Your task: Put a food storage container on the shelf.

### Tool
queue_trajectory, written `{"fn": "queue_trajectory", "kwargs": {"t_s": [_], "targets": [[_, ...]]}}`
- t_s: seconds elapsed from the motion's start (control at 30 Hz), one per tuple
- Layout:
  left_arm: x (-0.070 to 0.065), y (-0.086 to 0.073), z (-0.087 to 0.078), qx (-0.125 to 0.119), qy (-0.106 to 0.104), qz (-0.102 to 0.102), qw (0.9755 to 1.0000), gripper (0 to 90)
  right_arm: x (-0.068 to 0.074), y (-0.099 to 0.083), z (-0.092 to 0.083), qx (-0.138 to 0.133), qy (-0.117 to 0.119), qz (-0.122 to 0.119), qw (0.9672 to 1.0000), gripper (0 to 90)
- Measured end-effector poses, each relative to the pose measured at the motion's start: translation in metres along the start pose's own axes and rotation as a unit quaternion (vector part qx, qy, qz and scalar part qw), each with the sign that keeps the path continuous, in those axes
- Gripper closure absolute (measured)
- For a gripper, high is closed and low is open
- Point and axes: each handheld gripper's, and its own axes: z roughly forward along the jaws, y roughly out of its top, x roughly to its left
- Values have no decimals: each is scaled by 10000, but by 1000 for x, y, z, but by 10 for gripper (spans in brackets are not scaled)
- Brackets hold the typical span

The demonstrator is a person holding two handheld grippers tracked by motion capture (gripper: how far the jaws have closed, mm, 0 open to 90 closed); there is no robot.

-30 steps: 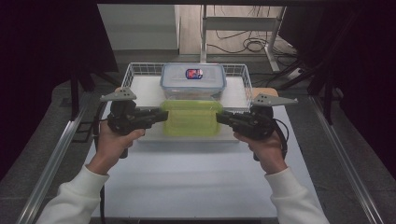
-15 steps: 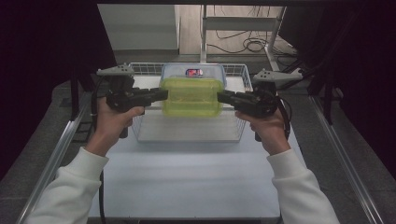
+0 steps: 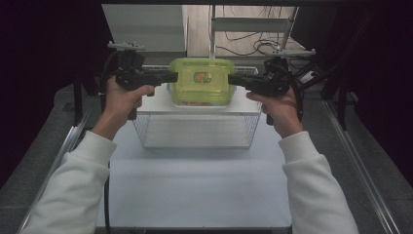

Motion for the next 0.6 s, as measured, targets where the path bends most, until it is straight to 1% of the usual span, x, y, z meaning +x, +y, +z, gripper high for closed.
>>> {"fn": "queue_trajectory", "kwargs": {"t_s": [0.13,0.27,0.3,0.43,0.47,0.53,0.6], "targets": [[6,7,5,56,10,-40,10000,795,-8,4,5,29,11,108,9999,801],[17,11,10,83,-19,-213,9997,795,-16,8,12,50,39,236,9997,801],[19,11,11,103,-14,-226,9997,796,-18,9,14,74,39,267,9996,800],[27,13,17,174,83,-314,9993,796,-25,14,23,197,15,381,9991,797],[29,13,19,138,126,-362,9992,796,-26,14,25,224,1,396,9990,794],[31,14,21,65,104,-438,9990,797,-29,16,29,254,-70,467,9986,789],[34,15,22,54,87,-505,9987,796,-34,18,32,231,-29,555,9982,788]]}}
